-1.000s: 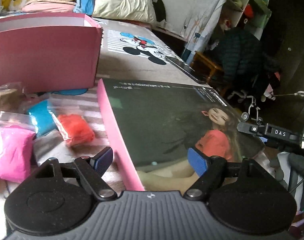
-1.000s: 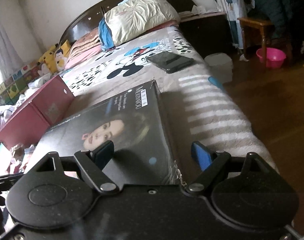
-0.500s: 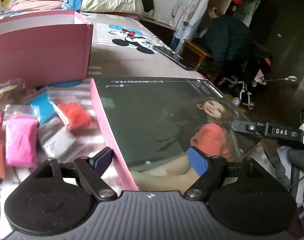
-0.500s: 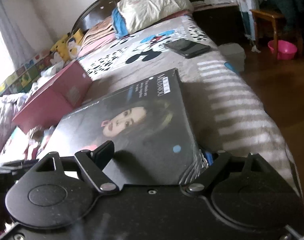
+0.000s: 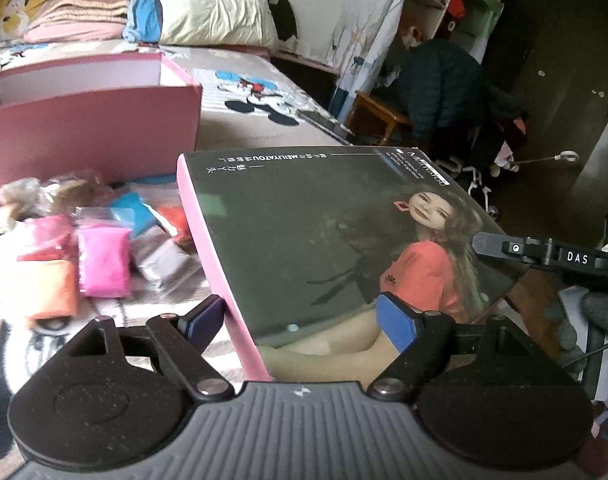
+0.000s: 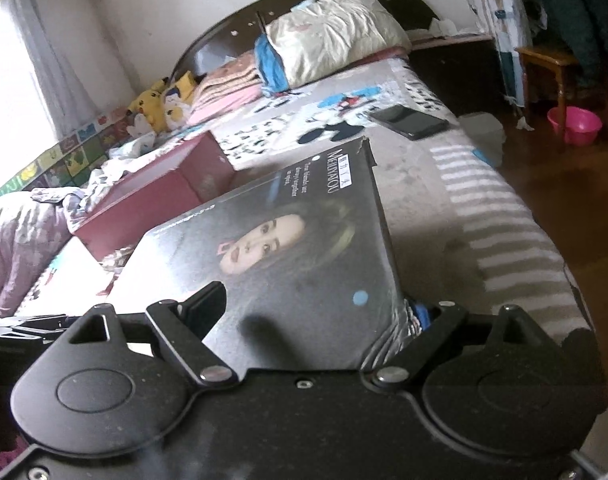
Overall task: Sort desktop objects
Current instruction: 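Grasp the dark photo-printed lid with the right tool while the left tool grips its pink edge, then lift the photo-printed lid off the bed with both tools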
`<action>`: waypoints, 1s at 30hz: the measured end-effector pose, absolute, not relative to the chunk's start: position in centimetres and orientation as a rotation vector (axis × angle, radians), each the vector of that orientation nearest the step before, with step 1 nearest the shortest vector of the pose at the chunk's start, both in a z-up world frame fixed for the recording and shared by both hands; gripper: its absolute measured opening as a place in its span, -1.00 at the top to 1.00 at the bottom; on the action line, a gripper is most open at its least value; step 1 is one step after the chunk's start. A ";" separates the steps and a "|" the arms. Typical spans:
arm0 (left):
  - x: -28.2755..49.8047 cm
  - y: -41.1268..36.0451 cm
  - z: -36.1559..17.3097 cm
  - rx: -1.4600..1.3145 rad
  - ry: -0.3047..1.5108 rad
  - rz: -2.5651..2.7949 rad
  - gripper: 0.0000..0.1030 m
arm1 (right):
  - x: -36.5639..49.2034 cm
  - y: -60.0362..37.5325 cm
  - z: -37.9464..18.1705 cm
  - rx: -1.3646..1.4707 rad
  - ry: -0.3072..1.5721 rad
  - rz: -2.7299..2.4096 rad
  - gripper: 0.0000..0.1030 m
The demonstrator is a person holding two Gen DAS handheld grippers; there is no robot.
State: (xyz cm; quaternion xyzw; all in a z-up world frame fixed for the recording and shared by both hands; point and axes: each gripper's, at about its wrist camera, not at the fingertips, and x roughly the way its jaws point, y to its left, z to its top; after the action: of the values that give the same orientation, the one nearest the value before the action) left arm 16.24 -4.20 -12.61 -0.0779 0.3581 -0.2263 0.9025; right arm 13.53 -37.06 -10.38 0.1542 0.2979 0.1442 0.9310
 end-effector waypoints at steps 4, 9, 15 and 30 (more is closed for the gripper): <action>14.6 -2.8 -11.7 -0.165 0.727 -0.455 -0.61 | 12.5 -35.9 -9.2 0.322 0.588 0.313 -0.73; 13.2 -0.9 -10.8 -0.175 0.715 -0.433 -0.61 | 11.8 -34.1 -8.1 0.312 0.570 0.345 -0.73; 12.0 2.0 -9.4 -0.183 0.687 -0.393 -0.61 | 12.1 -31.6 -7.2 0.303 0.573 0.395 -0.73; 13.7 8.7 -6.5 -0.203 0.601 -0.269 -0.65 | 16.5 -24.4 -5.0 0.276 0.569 0.515 -0.74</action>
State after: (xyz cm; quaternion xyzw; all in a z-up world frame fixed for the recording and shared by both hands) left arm 13.74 8.75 -6.52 -0.0997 0.2947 -0.1317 0.9412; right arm 16.50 -24.37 -4.97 0.1342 0.2767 0.2503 0.9180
